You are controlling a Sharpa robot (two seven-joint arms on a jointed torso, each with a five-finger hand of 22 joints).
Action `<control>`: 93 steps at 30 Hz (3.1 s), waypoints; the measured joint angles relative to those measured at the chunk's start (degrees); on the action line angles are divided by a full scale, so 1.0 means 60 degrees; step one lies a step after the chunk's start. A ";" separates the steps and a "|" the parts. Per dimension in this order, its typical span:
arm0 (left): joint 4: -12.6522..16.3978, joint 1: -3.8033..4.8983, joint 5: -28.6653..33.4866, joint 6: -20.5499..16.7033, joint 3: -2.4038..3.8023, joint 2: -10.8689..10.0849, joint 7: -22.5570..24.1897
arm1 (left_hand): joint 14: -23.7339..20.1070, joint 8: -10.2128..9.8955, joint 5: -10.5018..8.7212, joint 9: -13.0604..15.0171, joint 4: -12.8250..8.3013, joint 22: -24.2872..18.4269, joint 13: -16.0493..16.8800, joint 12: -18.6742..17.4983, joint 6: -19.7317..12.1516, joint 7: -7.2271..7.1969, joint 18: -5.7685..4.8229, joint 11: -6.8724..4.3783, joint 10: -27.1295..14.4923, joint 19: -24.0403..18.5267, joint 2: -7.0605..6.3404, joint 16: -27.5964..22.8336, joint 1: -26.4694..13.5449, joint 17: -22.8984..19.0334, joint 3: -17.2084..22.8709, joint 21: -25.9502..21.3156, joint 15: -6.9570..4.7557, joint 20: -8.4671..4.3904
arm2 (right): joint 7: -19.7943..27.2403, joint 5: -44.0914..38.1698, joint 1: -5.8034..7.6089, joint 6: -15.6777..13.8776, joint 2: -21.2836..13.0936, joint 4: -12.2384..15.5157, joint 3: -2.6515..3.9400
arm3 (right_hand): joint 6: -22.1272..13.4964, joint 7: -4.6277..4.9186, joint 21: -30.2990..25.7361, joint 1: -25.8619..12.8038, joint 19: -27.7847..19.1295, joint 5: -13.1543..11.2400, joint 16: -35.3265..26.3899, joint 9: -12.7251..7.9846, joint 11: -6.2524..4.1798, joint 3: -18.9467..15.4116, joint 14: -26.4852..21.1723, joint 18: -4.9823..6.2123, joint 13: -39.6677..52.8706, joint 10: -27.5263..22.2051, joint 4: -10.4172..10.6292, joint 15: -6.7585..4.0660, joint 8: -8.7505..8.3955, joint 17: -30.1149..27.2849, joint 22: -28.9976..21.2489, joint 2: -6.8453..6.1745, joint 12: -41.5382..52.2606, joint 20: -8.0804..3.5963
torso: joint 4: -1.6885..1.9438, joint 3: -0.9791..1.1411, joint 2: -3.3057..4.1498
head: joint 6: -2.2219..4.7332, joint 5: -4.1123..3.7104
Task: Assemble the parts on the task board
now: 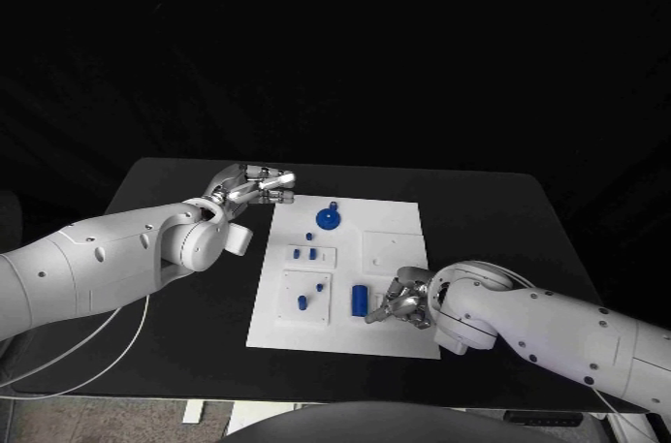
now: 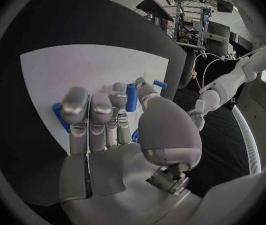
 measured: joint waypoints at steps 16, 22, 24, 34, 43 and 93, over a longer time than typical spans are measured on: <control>-0.0039 0.0000 0.0002 0.0000 -0.0013 0.0016 0.0002 | 0.0000 0.0000 0.0000 -0.0001 0.0000 -0.0014 0.0000 0.0000 0.0000 0.0000 0.0000 0.0000 0.0000 0.0000 0.0000 0.0000 0.0000 0.0000 0.0000 0.0000 0.0000 0.0000 | 0.0067 0.0039 0.0164 -0.0309 -0.1294 0.0222 0.0759 | -0.0018 0.0018 0.0052 0.0038 0.0000 -0.0146 -0.0093 0.0458 0.0030 0.0119 -0.0001 0.0000 0.0833 0.0108 0.0166 0.0001 0.0000 -0.0060 -0.0002 0.0037 0.1115 0.0000 | -0.0016 -0.0016 -0.0011 | 0.0132 -0.0178; 0.0016 0.0000 0.0003 0.0000 -0.0019 0.0003 0.0004 | 0.0000 0.0000 0.0000 -0.0002 0.0000 -0.0037 0.0000 0.0000 0.0000 0.0000 0.0000 0.0000 0.0000 0.0000 0.0000 0.0000 0.0000 0.0000 0.0000 0.0038 0.0000 0.0000 | -0.0086 -0.0316 0.0168 -0.0015 -0.1470 -0.0010 0.0851 | 0.0003 -0.0002 0.0077 0.0020 0.0000 -0.0442 -0.0093 0.1126 0.0014 0.0676 -0.0001 0.0001 0.0939 0.0123 0.0305 0.0001 0.0036 -0.0060 -0.0002 -0.0080 0.1048 0.0000 | -0.0016 -0.0016 -0.0013 | 0.0164 -0.0289; 0.0019 0.0000 0.0003 0.0000 -0.0022 0.0004 0.0004 | 0.0000 0.0000 0.0000 -0.0002 0.0000 -0.0037 0.0000 0.0000 0.0000 0.0000 -0.0001 0.0000 0.0000 0.0000 0.0000 0.0000 0.0000 0.0000 0.0000 0.0038 0.0000 0.0000 | -0.0175 -0.0510 0.0166 0.0208 -0.1470 -0.0118 0.0862 | -0.0031 -0.0036 0.0077 -0.0027 0.0000 -0.0442 -0.0093 0.1527 0.0014 0.0737 -0.0001 0.0000 0.0936 0.0123 0.0367 0.0001 0.0036 -0.0056 -0.0002 -0.0126 0.0996 0.0000 | -0.0016 -0.0016 -0.0013 | 0.0174 -0.0322; -0.0052 0.0000 0.0005 0.0009 -0.0060 0.0058 -0.0009 | -0.0068 0.0000 0.0000 -0.0002 0.0000 -0.0063 0.0000 0.0000 0.0000 0.0000 0.0000 0.0000 0.0000 -0.0034 -0.0002 0.0000 -0.0002 0.0000 0.0000 0.0038 0.0001 0.0034 | -0.0505 -0.1224 -0.0001 0.1082 -0.1257 -0.0289 0.0879 | -0.0009 -0.0060 0.0261 -0.0060 0.0000 -0.0478 -0.0033 0.2003 -0.0020 0.0807 -0.0001 0.0000 0.0938 0.0225 0.0543 0.0001 0.0036 0.0046 -0.0002 -0.0159 0.0942 0.0000 | -0.0014 -0.0017 -0.0012 | 0.0213 -0.0403; -0.0071 0.0000 0.0008 0.0030 -0.0104 0.0068 -0.0047 | -0.0101 0.0000 0.0000 -0.0003 0.0032 -0.0105 0.0000 0.0000 -0.0086 0.0017 0.0001 0.0000 0.0000 -0.0085 -0.0055 0.0000 -0.0055 0.0000 0.0033 0.0038 0.0034 0.0085 | -0.0647 -0.1484 -0.0191 0.1319 -0.1015 -0.0355 0.0873 | 0.0080 -0.0218 0.0395 -0.0229 0.0000 -0.0478 0.0039 0.3944 -0.0106 0.0792 0.0038 0.0000 0.1251 0.0311 0.0952 -0.0036 0.0131 0.0112 -0.0003 -0.0404 0.1308 0.0000 | 0.0015 -0.0023 -0.0005 | 0.0182 -0.0389; 0.0086 0.0000 -0.0018 0.0304 -0.0150 -0.0026 -0.0327 | -0.0168 0.0000 0.0000 -0.0012 0.0158 -0.0168 0.0000 0.0000 -0.0871 0.0118 -0.0001 0.0078 -0.0129 -0.0085 -0.0126 0.0000 -0.0126 0.0000 0.0106 0.0038 0.0034 0.0085 | -0.0492 -0.2775 -0.0778 0.0889 -0.0088 -0.0957 0.0972 | -0.0664 0.0216 0.0596 -0.0405 -0.0052 0.3649 -0.0036 0.7689 0.0247 0.2812 -0.0021 -0.0003 0.1322 -0.0010 -0.0308 0.0126 0.0025 0.0063 -0.0004 0.0387 0.1362 0.0154 | -0.0012 -0.0015 -0.0008 | 0.0043 -0.0340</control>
